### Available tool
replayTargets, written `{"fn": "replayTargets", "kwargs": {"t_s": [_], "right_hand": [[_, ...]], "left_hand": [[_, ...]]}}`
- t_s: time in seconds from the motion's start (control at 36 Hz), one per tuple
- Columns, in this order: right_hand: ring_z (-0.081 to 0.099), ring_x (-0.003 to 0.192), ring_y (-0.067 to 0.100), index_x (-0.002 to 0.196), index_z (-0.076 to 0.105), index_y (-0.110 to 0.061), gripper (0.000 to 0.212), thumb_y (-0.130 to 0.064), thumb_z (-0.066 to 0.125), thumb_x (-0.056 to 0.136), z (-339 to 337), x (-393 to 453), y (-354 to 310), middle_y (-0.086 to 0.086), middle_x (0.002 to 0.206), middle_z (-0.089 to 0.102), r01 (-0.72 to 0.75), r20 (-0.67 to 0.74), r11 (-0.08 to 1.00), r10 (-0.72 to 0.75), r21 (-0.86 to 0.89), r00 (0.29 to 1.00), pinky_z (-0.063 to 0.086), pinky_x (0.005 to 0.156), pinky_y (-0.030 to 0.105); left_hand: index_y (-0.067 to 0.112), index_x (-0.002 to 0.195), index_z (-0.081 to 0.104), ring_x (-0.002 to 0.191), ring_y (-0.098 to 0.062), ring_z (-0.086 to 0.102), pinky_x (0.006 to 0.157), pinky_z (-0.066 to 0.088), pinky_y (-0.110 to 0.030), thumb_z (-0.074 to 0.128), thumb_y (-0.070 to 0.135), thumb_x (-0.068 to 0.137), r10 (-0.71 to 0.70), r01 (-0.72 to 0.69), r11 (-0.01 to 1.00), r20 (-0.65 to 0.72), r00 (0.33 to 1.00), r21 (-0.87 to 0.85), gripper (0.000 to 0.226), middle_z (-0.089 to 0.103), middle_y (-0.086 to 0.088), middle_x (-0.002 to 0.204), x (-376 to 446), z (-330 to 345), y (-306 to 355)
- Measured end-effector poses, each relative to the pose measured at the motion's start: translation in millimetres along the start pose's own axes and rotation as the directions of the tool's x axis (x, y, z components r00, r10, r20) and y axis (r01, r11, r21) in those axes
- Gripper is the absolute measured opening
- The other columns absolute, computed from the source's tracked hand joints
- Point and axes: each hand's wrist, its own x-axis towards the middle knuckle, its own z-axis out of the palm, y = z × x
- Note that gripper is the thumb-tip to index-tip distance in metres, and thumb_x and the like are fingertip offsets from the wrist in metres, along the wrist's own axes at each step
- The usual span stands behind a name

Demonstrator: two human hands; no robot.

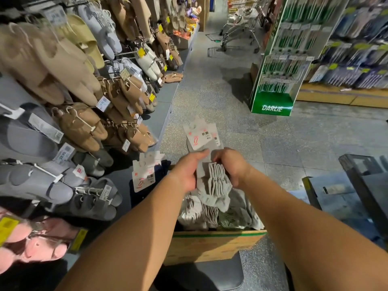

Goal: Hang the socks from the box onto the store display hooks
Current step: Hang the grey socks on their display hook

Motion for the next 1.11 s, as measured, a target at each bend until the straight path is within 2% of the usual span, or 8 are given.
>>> {"fn": "replayTargets", "kwargs": {"t_s": [0.17, 0.31, 0.53, 0.58, 0.72, 0.81, 0.94, 1.11], "right_hand": [[0.054, 0.057, 0.020, 0.074, 0.052, -0.013, 0.024, -0.011, 0.045, 0.097, -12.4, 8.6, -6.1, 0.005, 0.064, 0.054, 0.080, -0.257, 0.993, -0.055, 0.087, 0.965, 0.054, 0.060, 0.035], [0.066, 0.084, 0.025, 0.086, 0.066, -0.005, 0.019, -0.016, 0.052, 0.094, -2.8, 5.1, 35.9, 0.013, 0.093, 0.067, -0.110, -0.132, 0.549, 0.000, -0.828, 0.991, 0.053, 0.067, 0.026], [0.052, 0.116, 0.027, 0.144, 0.034, -0.007, 0.043, -0.022, 0.044, 0.105, 39.0, -12.2, 81.5, 0.018, 0.144, 0.046, -0.079, 0.073, 0.584, 0.232, -0.808, 0.970, 0.051, 0.096, 0.034], [0.053, 0.119, 0.025, 0.138, 0.041, -0.007, 0.046, -0.026, 0.057, 0.099, 34.5, -4.0, 89.4, 0.012, 0.135, 0.051, 0.067, 0.134, 0.343, 0.177, -0.937, 0.975, 0.048, 0.103, 0.036], [0.059, 0.077, 0.014, 0.145, 0.036, -0.004, 0.042, -0.021, 0.031, 0.107, 23.9, 17.0, 102.6, 0.013, 0.132, 0.054, 0.207, 0.263, 0.337, 0.130, -0.918, 0.956, 0.054, 0.060, 0.022], [0.044, 0.130, 0.026, 0.151, 0.020, 0.001, 0.061, -0.029, 0.044, 0.104, 31.0, 9.9, 100.0, 0.021, 0.155, 0.031, 0.288, 0.308, 0.158, 0.125, -0.945, 0.943, 0.049, 0.099, 0.026], [0.021, 0.144, 0.048, 0.155, -0.012, -0.011, 0.103, -0.054, 0.058, 0.093, 47.8, -5.5, 115.9, 0.028, 0.160, 0.001, 0.012, 0.047, 0.215, 0.158, -0.977, 0.986, 0.033, 0.116, 0.045], [0.037, 0.141, 0.032, 0.155, 0.020, -0.008, 0.062, -0.005, 0.045, 0.098, 45.2, -1.7, 114.6, 0.027, 0.156, 0.023, -0.024, -0.005, 0.237, 0.082, -0.971, 0.997, 0.038, 0.111, 0.033]], "left_hand": [[0.016, 0.124, 0.063, 0.114, -0.037, 0.064, 0.099, 0.048, -0.055, 0.063, 0.020, 0.097, 0.256, -0.261, 0.956, -0.056, 0.965, -0.135, 0.027, 0.067, -0.018, 0.129, 5.1, -18.2, 36.3], [0.023, 0.127, 0.063, 0.120, -0.039, 0.063, 0.108, 0.039, -0.066, 0.078, 0.038, 0.082, 0.299, -0.303, 0.953, -0.141, 0.944, -0.010, 0.049, 0.068, -0.012, 0.129, 10.1, -49.0, 50.3], [0.021, 0.124, 0.064, 0.117, -0.035, 0.065, 0.108, 0.043, -0.059, 0.081, 0.044, 0.069, 0.307, -0.282, 0.950, -0.252, 0.918, 0.132, 0.062, 0.071, -0.009, 0.125, 11.3, -59.3, 45.3], [0.021, 0.122, 0.066, 0.115, -0.034, 0.067, 0.107, 0.046, -0.056, 0.081, 0.044, 0.071, 0.293, -0.264, 0.954, -0.272, 0.916, 0.141, 0.058, 0.072, -0.008, 0.122, 20.7, -72.6, 42.0], [0.021, 0.121, 0.066, 0.112, -0.030, 0.067, 0.105, 0.048, -0.056, 0.081, 0.051, 0.069, 0.292, -0.257, 0.955, -0.329, 0.898, 0.145, 0.062, 0.071, -0.008, 0.123, 22.0, -80.9, 39.0], [0.019, 0.121, 0.066, 0.110, -0.032, 0.069, 0.102, 0.049, -0.053, 0.079, 0.043, 0.075, 0.258, -0.225, 0.965, -0.328, 0.909, 0.136, 0.054, 0.073, -0.009, 0.120, 5.3, -68.9, 41.9], [0.022, 0.120, 0.069, 0.113, -0.032, 0.068, 0.106, 0.046, -0.056, 0.086, 0.056, 0.049, 0.271, -0.235, 0.961, -0.336, 0.902, 0.145, 0.080, 0.074, -0.004, 0.119, 31.4, -90.8, 42.1], [0.014, 0.116, 0.067, 0.112, -0.037, 0.067, 0.103, 0.050, -0.055, 0.071, 0.034, 0.090, 0.260, -0.221, 0.964, -0.347, 0.901, 0.148, 0.034, 0.072, -0.012, 0.120, 1.9, -62.2, 44.1]]}}
